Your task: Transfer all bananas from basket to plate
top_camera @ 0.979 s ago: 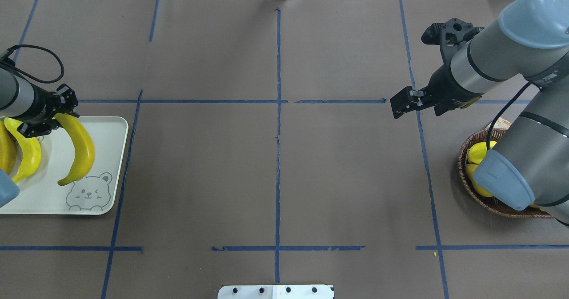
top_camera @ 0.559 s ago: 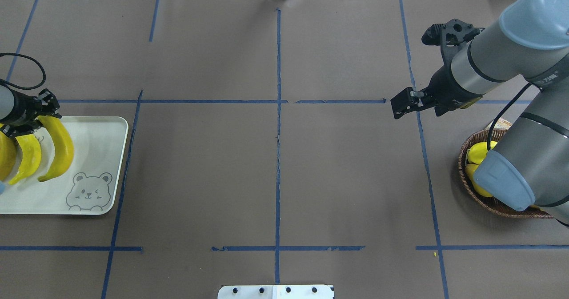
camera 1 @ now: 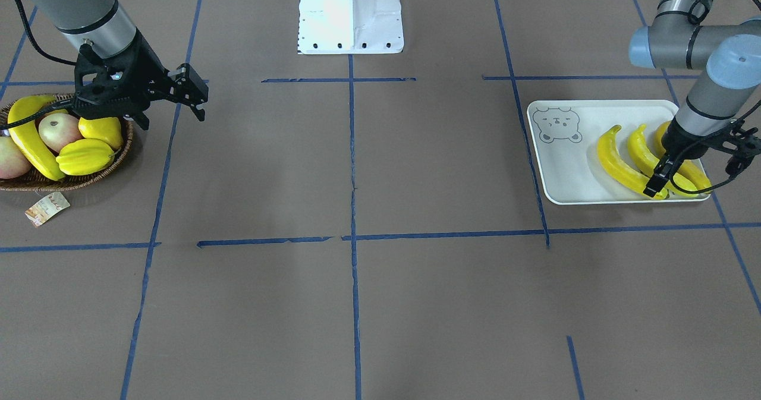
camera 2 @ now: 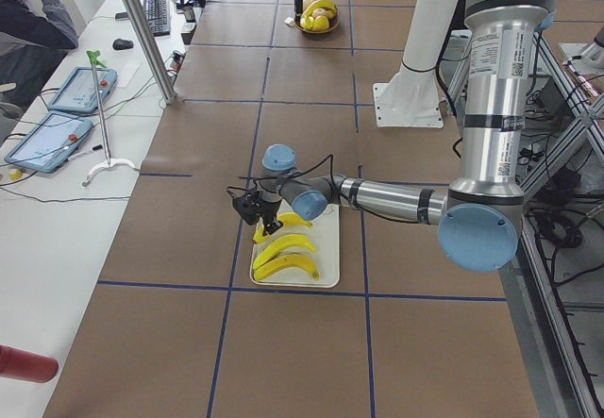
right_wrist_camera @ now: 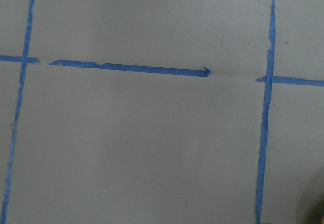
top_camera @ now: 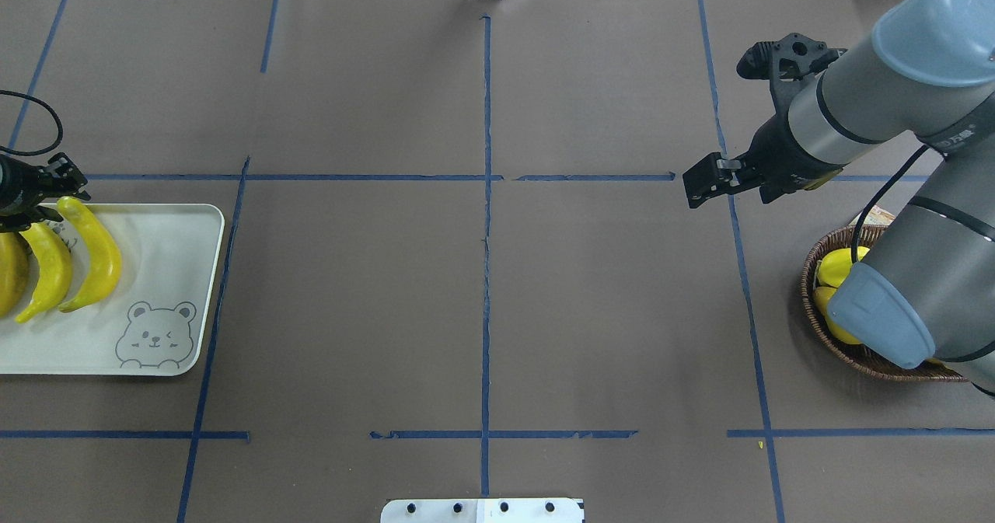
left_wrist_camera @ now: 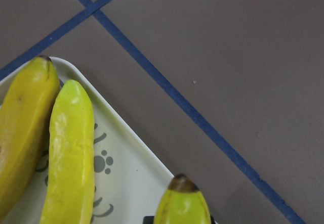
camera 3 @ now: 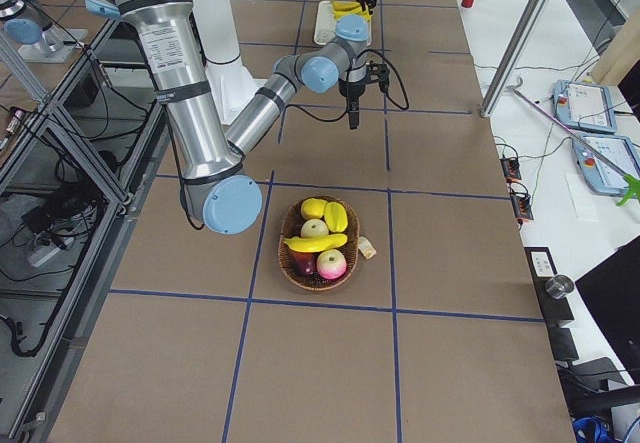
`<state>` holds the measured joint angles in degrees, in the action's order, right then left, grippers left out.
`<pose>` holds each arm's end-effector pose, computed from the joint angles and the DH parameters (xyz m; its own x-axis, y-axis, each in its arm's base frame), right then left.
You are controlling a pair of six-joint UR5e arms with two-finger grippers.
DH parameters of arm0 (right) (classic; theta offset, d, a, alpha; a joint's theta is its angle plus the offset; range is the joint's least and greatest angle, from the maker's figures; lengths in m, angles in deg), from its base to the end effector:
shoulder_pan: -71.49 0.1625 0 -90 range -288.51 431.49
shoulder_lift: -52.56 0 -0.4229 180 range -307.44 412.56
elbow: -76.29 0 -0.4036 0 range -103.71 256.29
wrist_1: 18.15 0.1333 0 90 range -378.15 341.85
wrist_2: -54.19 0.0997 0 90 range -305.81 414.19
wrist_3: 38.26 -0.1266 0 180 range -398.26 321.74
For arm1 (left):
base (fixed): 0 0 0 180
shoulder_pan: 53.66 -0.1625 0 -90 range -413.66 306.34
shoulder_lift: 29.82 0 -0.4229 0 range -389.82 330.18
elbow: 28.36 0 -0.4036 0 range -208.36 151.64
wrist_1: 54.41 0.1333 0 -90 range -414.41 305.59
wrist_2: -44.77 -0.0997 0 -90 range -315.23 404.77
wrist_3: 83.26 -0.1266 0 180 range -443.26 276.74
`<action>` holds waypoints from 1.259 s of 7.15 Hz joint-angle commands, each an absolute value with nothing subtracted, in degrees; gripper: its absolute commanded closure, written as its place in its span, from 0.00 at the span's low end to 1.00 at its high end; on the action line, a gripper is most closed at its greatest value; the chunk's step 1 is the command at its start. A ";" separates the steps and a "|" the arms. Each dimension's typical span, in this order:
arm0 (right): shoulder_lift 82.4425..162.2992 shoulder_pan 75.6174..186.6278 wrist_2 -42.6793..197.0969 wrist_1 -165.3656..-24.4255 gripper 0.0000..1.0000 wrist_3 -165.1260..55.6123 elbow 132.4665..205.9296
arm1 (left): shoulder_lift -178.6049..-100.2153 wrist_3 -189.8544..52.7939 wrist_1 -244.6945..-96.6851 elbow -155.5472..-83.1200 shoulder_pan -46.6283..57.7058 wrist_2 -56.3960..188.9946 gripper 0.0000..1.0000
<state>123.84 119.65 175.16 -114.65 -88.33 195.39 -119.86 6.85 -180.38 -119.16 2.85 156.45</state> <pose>-0.3183 -0.4577 0.2796 0.6487 -0.1005 0.7544 0.0055 0.9918 0.1274 0.2336 -0.5099 0.6139 0.4405 -0.6690 -0.5986 0.6537 0.6961 -0.2969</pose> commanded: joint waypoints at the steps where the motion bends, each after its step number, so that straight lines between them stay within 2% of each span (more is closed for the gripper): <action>1: 123.84 119.83 175.21 -114.74 0.00 -88.09 195.47 | -119.02 2.71 -181.86 -119.41 6.60 163.01 0.00; 3: 126.02 120.62 175.21 -114.83 0.00 -86.09 196.43 | -120.16 2.61 -181.59 -126.76 8.75 167.81 0.00; 5: 131.99 124.12 177.56 -114.83 0.00 -78.46 199.41 | -122.44 2.70 -181.59 -133.63 7.61 168.25 0.00; 9: 148.24 132.38 180.64 -113.77 0.00 -58.96 203.20 | -125.53 3.31 -182.11 -136.38 0.93 167.37 0.00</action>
